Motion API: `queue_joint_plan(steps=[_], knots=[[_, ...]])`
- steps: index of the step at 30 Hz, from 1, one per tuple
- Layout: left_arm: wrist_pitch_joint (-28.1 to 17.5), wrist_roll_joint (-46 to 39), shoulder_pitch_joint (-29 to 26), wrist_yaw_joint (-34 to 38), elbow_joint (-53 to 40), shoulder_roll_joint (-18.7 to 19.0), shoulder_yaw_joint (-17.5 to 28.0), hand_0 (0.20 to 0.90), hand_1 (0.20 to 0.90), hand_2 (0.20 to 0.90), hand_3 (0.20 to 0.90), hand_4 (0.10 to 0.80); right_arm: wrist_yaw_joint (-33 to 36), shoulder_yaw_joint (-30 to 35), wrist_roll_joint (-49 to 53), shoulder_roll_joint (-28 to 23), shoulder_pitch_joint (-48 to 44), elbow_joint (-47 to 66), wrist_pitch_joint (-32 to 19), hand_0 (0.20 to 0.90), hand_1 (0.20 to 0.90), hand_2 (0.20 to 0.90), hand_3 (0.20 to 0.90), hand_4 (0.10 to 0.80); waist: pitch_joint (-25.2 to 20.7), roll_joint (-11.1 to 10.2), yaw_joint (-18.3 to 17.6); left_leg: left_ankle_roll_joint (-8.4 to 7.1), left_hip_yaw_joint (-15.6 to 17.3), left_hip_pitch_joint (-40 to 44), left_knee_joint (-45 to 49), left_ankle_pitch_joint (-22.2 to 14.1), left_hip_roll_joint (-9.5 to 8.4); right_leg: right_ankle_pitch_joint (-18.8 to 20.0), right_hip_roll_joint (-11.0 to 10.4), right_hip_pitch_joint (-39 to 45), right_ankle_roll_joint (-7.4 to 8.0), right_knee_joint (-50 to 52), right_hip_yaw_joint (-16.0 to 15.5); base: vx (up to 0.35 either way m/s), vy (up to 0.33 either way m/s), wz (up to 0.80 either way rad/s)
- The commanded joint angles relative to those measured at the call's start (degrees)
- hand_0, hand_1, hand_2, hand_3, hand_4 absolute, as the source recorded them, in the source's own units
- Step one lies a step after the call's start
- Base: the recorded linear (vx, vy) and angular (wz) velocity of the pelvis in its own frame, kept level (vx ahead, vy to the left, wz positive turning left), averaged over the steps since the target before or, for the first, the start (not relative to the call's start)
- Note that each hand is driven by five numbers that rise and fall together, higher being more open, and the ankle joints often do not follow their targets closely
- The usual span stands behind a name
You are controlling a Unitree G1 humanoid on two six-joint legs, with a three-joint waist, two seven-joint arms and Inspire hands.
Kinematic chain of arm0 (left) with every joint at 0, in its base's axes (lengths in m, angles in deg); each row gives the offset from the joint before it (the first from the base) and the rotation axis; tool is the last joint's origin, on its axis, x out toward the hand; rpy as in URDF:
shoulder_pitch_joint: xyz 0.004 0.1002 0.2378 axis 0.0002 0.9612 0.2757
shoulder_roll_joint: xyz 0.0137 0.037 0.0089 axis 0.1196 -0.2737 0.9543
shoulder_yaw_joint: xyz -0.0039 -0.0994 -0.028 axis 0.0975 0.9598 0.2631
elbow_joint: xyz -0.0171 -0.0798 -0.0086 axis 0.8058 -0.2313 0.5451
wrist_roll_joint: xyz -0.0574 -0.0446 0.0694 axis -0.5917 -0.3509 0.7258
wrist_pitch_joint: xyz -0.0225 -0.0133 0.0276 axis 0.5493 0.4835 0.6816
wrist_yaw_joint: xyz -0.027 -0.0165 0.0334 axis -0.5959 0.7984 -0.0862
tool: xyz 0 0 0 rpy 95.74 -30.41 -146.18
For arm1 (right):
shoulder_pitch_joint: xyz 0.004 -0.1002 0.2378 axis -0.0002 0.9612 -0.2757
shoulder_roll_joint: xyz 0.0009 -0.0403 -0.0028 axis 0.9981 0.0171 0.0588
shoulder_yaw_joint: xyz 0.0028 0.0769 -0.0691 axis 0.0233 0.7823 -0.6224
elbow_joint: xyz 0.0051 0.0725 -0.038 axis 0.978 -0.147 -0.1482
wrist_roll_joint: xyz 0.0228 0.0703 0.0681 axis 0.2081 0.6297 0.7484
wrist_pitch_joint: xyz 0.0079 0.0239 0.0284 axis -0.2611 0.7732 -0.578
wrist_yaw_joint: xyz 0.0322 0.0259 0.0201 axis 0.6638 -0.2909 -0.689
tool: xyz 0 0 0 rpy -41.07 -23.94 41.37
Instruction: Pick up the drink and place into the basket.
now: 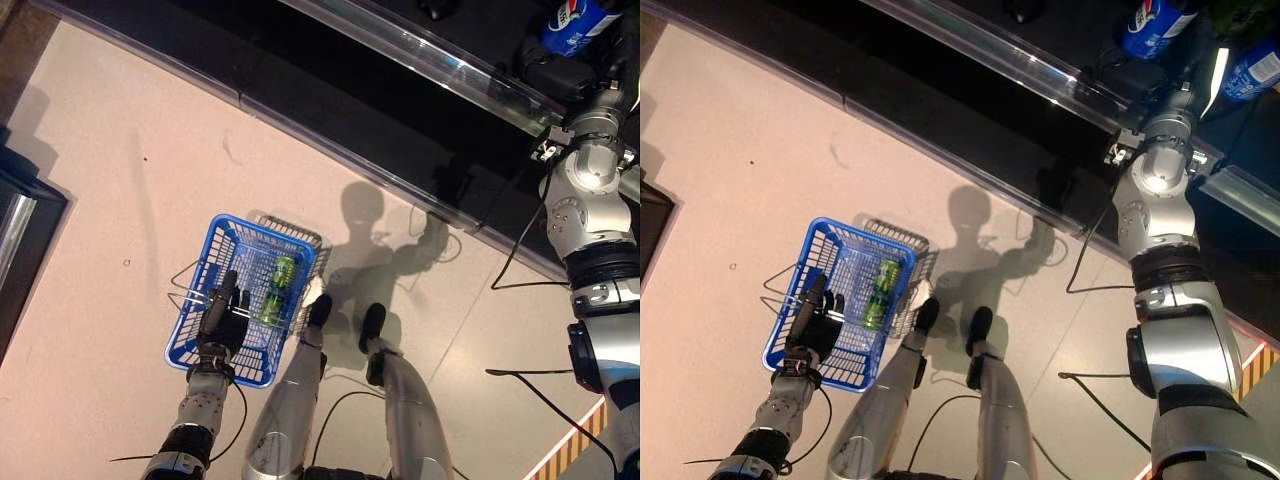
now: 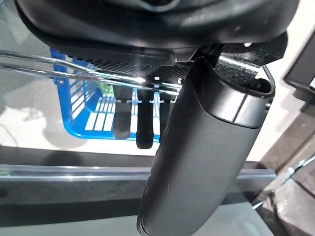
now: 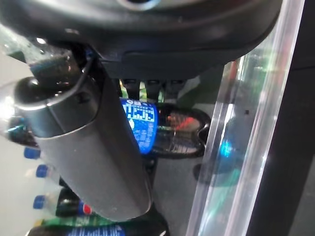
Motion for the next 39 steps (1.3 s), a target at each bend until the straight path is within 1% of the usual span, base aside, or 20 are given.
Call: queue_joint_plan(steps=[1,6,11,16,23,26,28,29,30,32,35,36,37,38,39], knots=[[-2.36,-0.53,-0.07,-7.18,-7.60,5.73,3.13,0.300,0.300,0.300,0.200,0.100,-0.45,-4.01,1.74,-8.83,-9.25,3.08,-5.97,0.900,0.900,0.900,0.900,0.800,-1.16,2.63,1.41,3.15,4.55,0.09,5.92,-7.83,-2.09,-2.27,1.42,1.59,4.10,0.47,-1.31,0.000,0.000,0.00],[-2.53,-0.47,0.41,-7.85,-7.58,5.21,3.08,0.300,0.300,0.300,0.200,0.100,-0.47,-3.72,3.08,-8.77,-10.06,2.07,-6.61,0.900,0.900,0.900,0.900,0.800,-1.16,2.73,1.72,3.19,4.46,-0.16,6.16,-7.80,-2.26,-2.36,1.34,1.29,4.00,0.82,-1.46,0.001,0.011,0.02],[-2.49,-0.48,0.82,-7.54,-8.07,4.81,2.96,0.300,0.300,0.300,0.200,0.100,1.65,-3.73,3.39,-8.84,-11.65,0.66,-7.51,0.900,0.900,0.900,0.900,0.800,-1.16,3.07,2.21,3.20,4.25,-0.69,6.53,-7.70,-2.46,-2.49,1.10,0.81,3.82,1.37,-1.76,0.000,0.006,0.01],[-1.62,-0.49,1.67,-7.73,-8.39,4.96,3.33,0.300,0.300,0.300,0.200,0.100,4.61,-4.03,0.58,-9.75,-12.93,-0.57,-8.51,0.900,0.900,0.900,0.900,0.800,-1.16,3.36,2.88,3.35,3.90,-1.29,6.86,-7.62,-2.73,-2.62,0.88,0.14,3.73,2.22,-2.14,-0.001,0.002,0.05],[-0.89,-0.68,2.03,-7.67,-9.06,5.40,3.50,0.300,0.300,0.300,0.200,0.100,6.68,-5.25,-1.87,-11.07,-14.19,-1.02,-9.00,0.900,0.900,0.900,0.900,0.800,-1.16,3.38,3.43,3.58,3.67,-2.43,8.09,-7.92,-3.18,-3.01,0.58,-1.01,3.46,3.80,-2.49,-0.014,-0.009,0.08],[-0.52,-0.96,1.67,-7.81,-9.54,5.57,3.38,0.300,0.300,0.300,0.200,0.100,7.83,-5.85,-3.06,-11.85,-14.74,-1.30,-9.08,0.900,0.900,0.900,0.900,0.800,-1.16,3.33,3.58,3.89,3.84,-3.90,11.57,-9.62,-3.73,-3.78,-0.17,-2.12,3.14,6.07,-2.71,-0.050,0.010,0.11],[0.16,-0.74,1.43,-7.71,-9.99,5.58,3.79,0.300,0.300,0.300,0.200,0.100,8.44,-6.19,-3.61,-12.46,-14.92,-1.10,-8.67,0.900,0.900,0.900,0.900,0.800,-1.16,3.38,3.72,4.30,4.32,-6.15,17.42,-12.54,-4.41,-5.07,-1.06,-3.82,2.86,9.79,-2.80,-0.010,0.022,0.12],[0.42,-0.61,1.24,-7.40,-10.21,5.63,3.93,0.300,0.300,0.300,0.200,0.100,8.61,-6.24,-3.97,-12.74,-15.05,-1.17,-8.31,0.900,0.900,0.900,0.900,0.800,-1.22,3.43,3.84,4.43,4.10,-6.39,20.13,-15.18,-4.66,-6.98,-1.06,-4.14,3.19,12.09,-2.16,0.068,0.010,0.09],[0.49,-0.50,1.21,-7.31,-10.28,5.62,3.96,0.300,0.300,0.300,0.200,0.100,8.66,-6.24,-4.06,-12.79,-15.07,-1.21,-8.22,0.900,0.900,0.900,0.900,0.800,-1.20,3.46,3.88,4.51,4.19,-6.71,20.97,-15.64,-4.71,-7.24,-1.16,-4.41,3.15,12.70,-2.18,0.070,0.005,0.07],[1.13,0.20,1.31,-6.81,-10.82,5.67,3.93,0.300,0.300,0.300,0.200,0.100,9.36,-6.23,-4.65,-12.93,-15.20,-1.43,-7.23,0.900,0.900,0.900,0.900,0.800,-1.19,3.69,4.25,5.34,4.67,-8.93,25.85,-17.89,-4.95,-8.56,-1.87,-6.60,2.64,17.09,-2.33,-0.013,-0.004,0.04],[1.42,0.95,1.73,-6.62,-11.71,5.55,3.80,0.300,0.300,0.300,0.200,0.100,9.83,-6.09,-5.25,-13.30,-14.99,-1.28,-6.03,0.900,0.900,0.900,0.900,0.800,-1.38,4.05,4.41,6.21,4.99,-10.77,29.37,-19.41,-5.28,-9.75,-2.04,-8.89,2.06,20.81,-1.97,-0.020,0.003,0.07],[1.60,1.02,2.00,-6.37,-12.31,5.49,3.87,0.300,0.300,0.300,0.200,0.100,10.18,-6.13,-5.52,-13.45,-14.87,-1.26,-5.76,0.681,0.681,0.681,0.645,0.545,-1.42,4.20,4.51,6.47,5.06,-11.38,30.64,-19.85,-5.49,-10.16,-2.04,-9.62,1.87,22.17,-1.88,-0.018,0.014,0.10],[1.70,1.02,2.18,-6.28,-12.54,5.45,3.92,0.300,0.300,0.300,0.200,0.100,10.24,-6.12,-5.50,-13.45,-14.80,-1.31,-5.86,0.335,0.335,0.335,0.241,0.141,-1.43,4.30,4.56,6.57,5.10,-11.71,31.25,-20.09,-5.60,-10.34,-2.01,-10.01,1.80,22.78,-1.82,-0.015,0.014,0.11],[2.13,1.14,2.71,-6.21,-12.82,5.53,4.15,0.300,0.300,0.300,0.200,0.100,10.31,-6.01,-5.80,-13.72,-14.74,-1.41,-5.84,0.300,0.300,0.300,0.200,0.100,-1.68,4.43,4.73,6.79,5.17,-12.36,32.34,-20.52,-5.82,-10.78,-1.93,-10.77,1.57,24.12,-1.82,-0.007,0.010,0.09],[2.34,1.21,3.06,-6.22,-12.81,5.54,4.31,0.300,0.300,0.300,0.200,0.100,10.25,-5.83,-5.75,-13.92,-14.68,-1.44,-5.91,0.300,0.300,0.300,0.200,0.100,-1.80,4.47,4.76,6.95,5.24,-12.74,33.18,-20.79,-5.93,-10.98,-1.85,-11.20,1.43,24.93,-1.74,0.000,0.010,0.07]])
